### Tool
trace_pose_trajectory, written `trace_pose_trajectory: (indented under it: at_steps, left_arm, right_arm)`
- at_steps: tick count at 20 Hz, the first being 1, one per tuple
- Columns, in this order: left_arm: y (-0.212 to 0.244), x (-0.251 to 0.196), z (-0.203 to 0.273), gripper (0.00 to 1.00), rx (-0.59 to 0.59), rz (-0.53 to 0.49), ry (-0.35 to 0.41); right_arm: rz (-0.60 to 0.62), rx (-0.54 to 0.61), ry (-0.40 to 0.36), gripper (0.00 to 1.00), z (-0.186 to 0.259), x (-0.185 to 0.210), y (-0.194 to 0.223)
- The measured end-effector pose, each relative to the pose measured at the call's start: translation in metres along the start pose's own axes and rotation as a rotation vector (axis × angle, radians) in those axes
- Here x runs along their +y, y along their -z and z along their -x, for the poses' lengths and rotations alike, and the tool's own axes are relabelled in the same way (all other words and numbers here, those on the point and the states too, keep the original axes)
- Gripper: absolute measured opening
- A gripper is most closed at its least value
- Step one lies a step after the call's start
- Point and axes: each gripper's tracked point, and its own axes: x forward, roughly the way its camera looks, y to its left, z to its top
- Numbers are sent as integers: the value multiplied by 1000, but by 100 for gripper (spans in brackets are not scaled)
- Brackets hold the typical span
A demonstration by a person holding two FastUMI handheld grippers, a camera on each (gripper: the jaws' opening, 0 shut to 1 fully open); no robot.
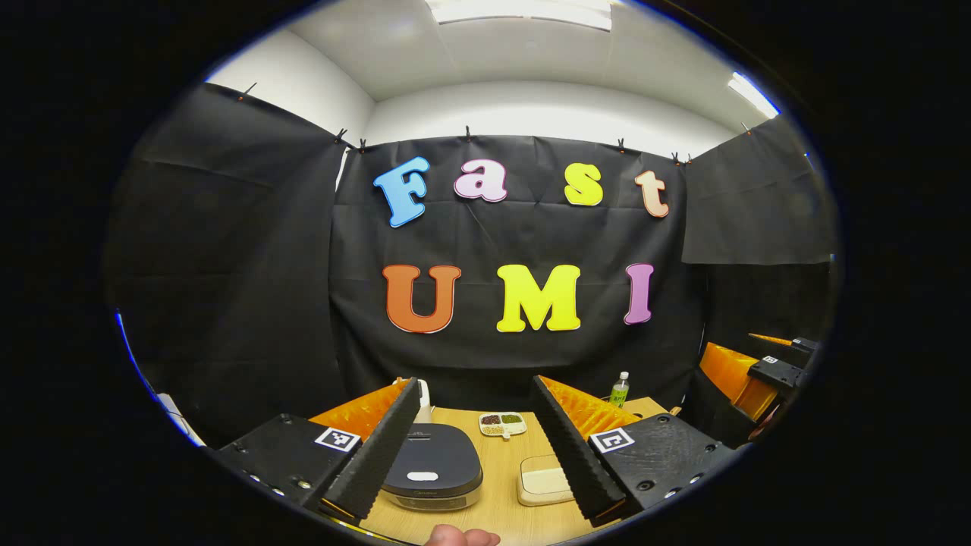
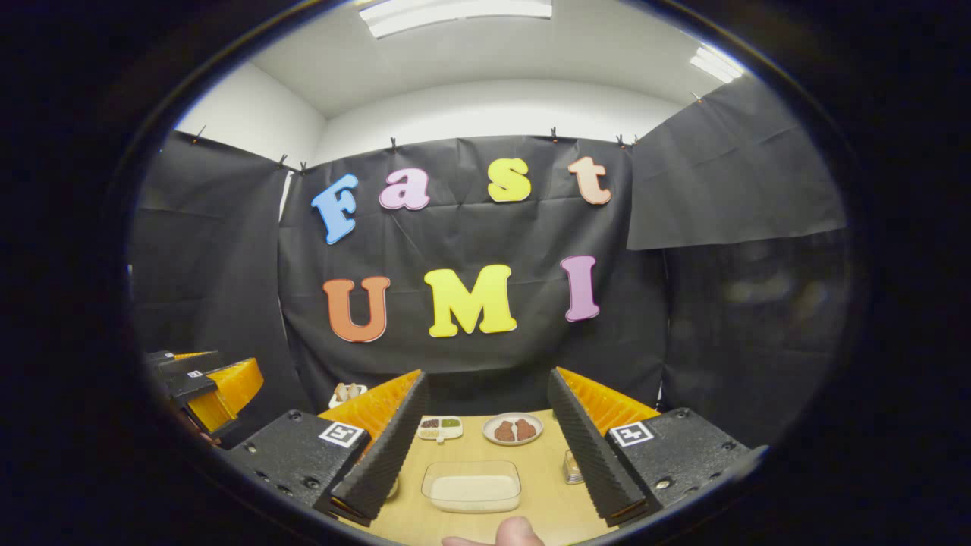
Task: Close the left gripper, press the button to open the rice cooker; take a wooden spoon from the chopstick holder with the right hand, scoop a spoonful of rice and pour it into the rice cooker, then put the wooden spoon back into the chopstick holder.
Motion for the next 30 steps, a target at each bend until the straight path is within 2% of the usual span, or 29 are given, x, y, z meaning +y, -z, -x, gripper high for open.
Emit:
trace_pose_trajectory:
  at_steps: [6,9,15,19,20,21,22,25,26,27,29,30]
  left_arm:
    - [13,16,-9,95,48,25,-60]
    - [29,21,-13,95,108,49,-93]
    - [76,28,-23,95,297,92,-119]
    - [120,21,-30,95,476,137,-73]
    - [133,20,-33,92,519,152,-76]
    - [140,23,-37,78,548,145,-84]
    - [147,28,-42,70,572,123,-91]
    - [179,34,-51,51,679,106,-74]
    - [193,38,-59,63,712,109,-78]
    - [195,44,-59,42,731,128,-96]
    - [215,42,-64,2,806,197,-71]
    - [222,43,-66,4,825,217,-56]
  right_arm:
    - [-8,16,-16,100,-21,-2,3]
    - [-8,35,-53,100,-36,3,9]
    - [-8,94,-153,100,-75,11,29]
    - [-37,125,-190,100,-100,3,38]
    - [-40,128,-191,100,-107,-2,38]
    - [-43,133,-188,100,-114,-9,40]
    - [-47,139,-184,100,-120,-15,42]
    - [-64,164,-157,100,-135,-36,50]
    - [-71,175,-145,100,-140,-44,54]
    - [-80,187,-136,100,-143,-50,58]
    - [-91,209,-114,100,-148,-63,66]
    - [-94,212,-100,100,-150,-70,67]
